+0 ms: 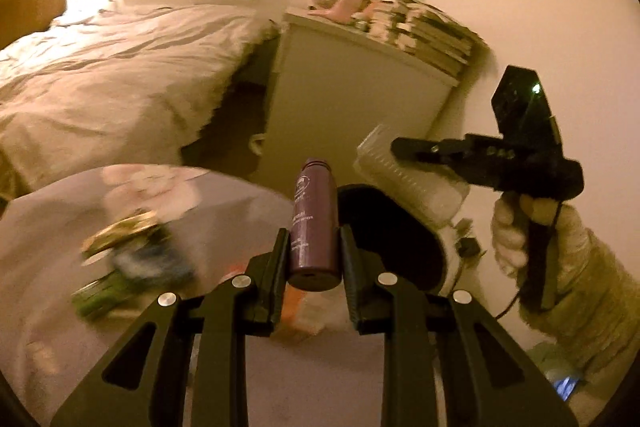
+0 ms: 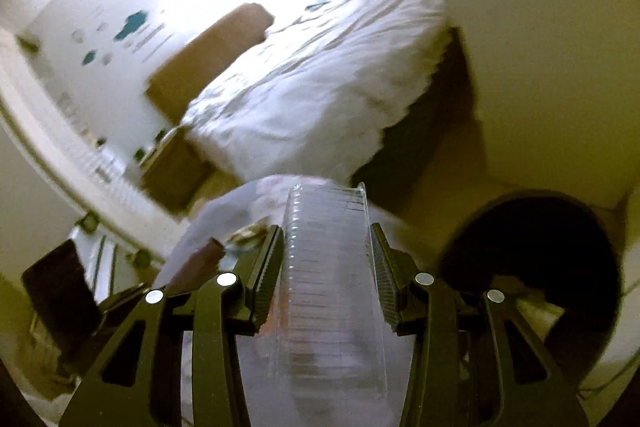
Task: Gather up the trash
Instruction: 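Carry the bottle and plastic tray to the bin and open both tools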
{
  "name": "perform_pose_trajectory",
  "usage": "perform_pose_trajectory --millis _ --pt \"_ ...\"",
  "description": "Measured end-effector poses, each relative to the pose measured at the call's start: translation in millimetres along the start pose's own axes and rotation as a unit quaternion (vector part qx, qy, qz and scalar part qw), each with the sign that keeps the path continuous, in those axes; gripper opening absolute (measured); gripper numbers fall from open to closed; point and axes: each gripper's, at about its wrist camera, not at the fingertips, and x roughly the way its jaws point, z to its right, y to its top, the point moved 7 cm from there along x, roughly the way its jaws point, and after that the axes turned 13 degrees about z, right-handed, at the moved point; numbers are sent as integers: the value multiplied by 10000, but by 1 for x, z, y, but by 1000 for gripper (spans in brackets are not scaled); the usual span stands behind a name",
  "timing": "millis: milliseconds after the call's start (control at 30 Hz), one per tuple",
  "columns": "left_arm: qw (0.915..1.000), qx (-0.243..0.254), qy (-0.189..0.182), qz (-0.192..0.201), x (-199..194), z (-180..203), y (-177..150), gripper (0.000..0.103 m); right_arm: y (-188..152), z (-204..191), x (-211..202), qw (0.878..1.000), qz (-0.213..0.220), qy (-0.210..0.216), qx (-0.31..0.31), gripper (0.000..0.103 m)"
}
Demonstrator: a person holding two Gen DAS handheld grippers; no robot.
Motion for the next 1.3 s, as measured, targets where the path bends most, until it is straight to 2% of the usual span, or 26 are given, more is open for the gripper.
perform_pose_trajectory --millis 367,633,833,1167,1300 --pt "9976 -27 -420 -547 114 68 -8 25 3 124 -10 9922 272 -964 739 44" --pt "9949 177 -480 -868 158 90 -27 25 -10 182 -8 9850 296 -1359 1020 44" --pt "9933 252 -482 -1017 174 98 -36 25 -17 203 -4 9816 266 -1495 1160 44" --pt "9923 335 -490 -1085 189 110 -36 25 -22 216 -3 9775 193 -1663 1286 46" --pt "9925 428 -450 -1050 188 111 -33 31 -23 218 -5 9751 137 -1750 1353 47"
